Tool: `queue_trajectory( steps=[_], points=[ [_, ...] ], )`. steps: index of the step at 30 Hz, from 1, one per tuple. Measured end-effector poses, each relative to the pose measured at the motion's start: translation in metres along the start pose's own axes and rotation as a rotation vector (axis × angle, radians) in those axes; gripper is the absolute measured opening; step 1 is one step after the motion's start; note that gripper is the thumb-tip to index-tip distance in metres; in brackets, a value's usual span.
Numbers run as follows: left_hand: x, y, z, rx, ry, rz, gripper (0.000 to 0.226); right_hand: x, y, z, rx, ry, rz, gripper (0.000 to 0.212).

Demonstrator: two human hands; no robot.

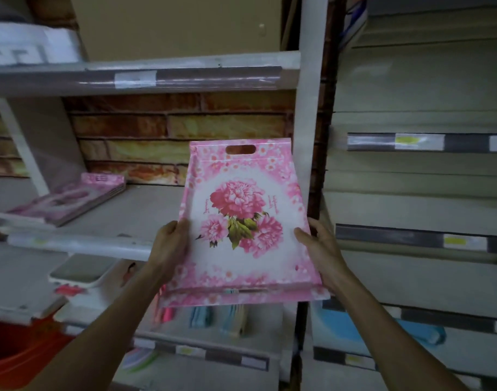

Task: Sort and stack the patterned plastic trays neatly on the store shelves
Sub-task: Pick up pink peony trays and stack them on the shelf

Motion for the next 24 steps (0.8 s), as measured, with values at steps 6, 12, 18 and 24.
queue_trajectory(
  steps=[6,12,18,24],
  points=[
    [-0.085,0.024,0.007,0.081,-0.054,0.049,0.037,-0.038,-0.054,0.018,0.136,0.047,-0.109,0.031],
    [-0.147,0.025,0.013,0.167,-0.052,0.266,0.039,-0.078,-0.077,0.035,0.147,0.043,-0.227,0.028],
    [-0.178,0.004,0.046,0.130,-0.085,0.305,0.034,-0.113,-0.083,0.027,0.242,0.047,-0.302,0.029],
    [-0.187,-0.014,0.081,-0.024,-0.128,0.346,0.034,-0.145,-0.083,0.001,0.309,-0.037,-0.307,0.026]
  ],
)
Point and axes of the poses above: each hand's wrist, its own x-axis away from the middle knuckle, its own y-axis out of the back of the hand, z = x × y, the point moved 3 cm from there along -x, towards the middle knuckle, and after that the axes turned 15 degrees about -y, right-handed, at the moved point
